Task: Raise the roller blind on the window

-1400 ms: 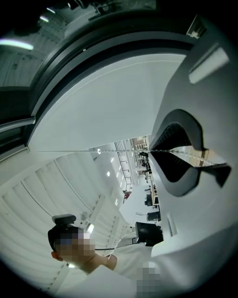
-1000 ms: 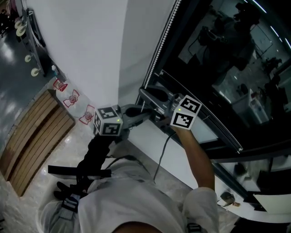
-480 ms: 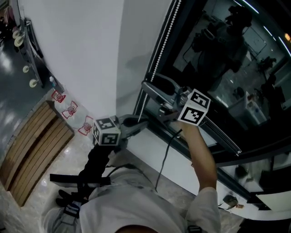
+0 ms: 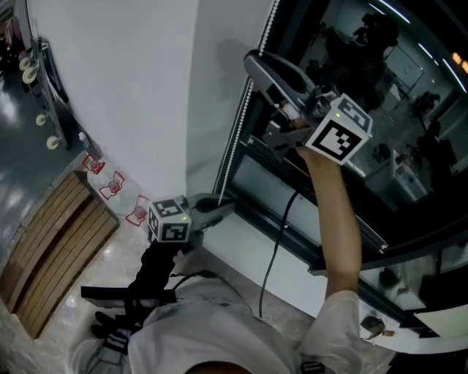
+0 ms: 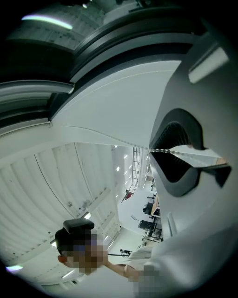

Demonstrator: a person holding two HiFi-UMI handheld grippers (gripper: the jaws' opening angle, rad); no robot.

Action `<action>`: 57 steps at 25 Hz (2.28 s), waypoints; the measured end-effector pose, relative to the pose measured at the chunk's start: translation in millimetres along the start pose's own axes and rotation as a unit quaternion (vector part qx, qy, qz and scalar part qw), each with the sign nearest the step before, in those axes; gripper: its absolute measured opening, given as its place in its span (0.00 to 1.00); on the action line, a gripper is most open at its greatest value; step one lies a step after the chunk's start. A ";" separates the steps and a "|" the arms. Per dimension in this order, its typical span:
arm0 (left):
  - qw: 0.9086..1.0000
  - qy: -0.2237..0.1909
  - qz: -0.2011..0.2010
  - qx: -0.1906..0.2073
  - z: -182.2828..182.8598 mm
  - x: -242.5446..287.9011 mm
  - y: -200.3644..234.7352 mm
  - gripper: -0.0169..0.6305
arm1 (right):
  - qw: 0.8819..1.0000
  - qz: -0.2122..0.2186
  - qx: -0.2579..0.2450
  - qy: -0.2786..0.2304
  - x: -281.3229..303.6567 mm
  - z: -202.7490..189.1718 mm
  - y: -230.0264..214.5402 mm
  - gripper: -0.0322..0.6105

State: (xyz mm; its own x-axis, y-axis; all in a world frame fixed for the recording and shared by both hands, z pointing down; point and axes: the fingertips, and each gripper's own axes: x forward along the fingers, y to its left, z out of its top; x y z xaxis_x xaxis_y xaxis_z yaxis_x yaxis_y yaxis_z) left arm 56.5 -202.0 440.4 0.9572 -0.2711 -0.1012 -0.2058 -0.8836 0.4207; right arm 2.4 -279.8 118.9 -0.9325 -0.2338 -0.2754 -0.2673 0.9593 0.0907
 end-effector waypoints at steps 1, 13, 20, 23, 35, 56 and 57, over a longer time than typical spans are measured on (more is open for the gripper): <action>1.000 0.000 0.000 0.000 0.2 -0.1 0.1 0.02 | 1.000 -0.004 0.002 -0.001 -0.2 1.2 -1.0 0.08; 1.000 0.006 -0.006 -0.005 -5.3 1.3 0.6 0.02 | 0.999 -0.007 0.042 -0.028 -10.7 -7.1 6.4 0.07; 0.998 -0.017 0.056 -0.004 -3.6 -14.7 18.8 0.02 | 0.997 -0.038 0.043 -0.050 -12.3 -9.9 7.2 0.08; 0.993 -0.034 0.114 -0.002 -7.6 -31.9 39.7 0.02 | 0.997 -0.052 0.041 -0.027 -15.6 -40.6 12.0 0.20; 0.945 -0.029 0.325 -0.032 -77.9 -89.6 51.3 0.29 | 0.977 -0.178 0.114 -0.014 -170.0 -119.0 37.6 0.22; 0.969 0.067 0.223 0.080 -131.2 -123.4 -79.6 0.02 | 0.827 -0.549 0.100 0.076 -317.9 -250.4 245.0 0.05; 0.971 0.076 0.213 0.080 -138.1 -130.8 -88.4 0.02 | 0.821 -0.557 0.096 0.080 -313.8 -254.9 261.9 0.05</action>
State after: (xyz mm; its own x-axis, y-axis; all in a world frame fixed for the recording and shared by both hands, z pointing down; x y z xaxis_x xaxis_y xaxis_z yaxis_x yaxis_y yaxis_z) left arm -22.4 -35.7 540.9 0.7947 -0.5760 0.1914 -0.6069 -0.7547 0.2491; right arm 163.0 4.5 473.0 -0.1600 -0.9861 0.0454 -0.9470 0.1403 -0.2891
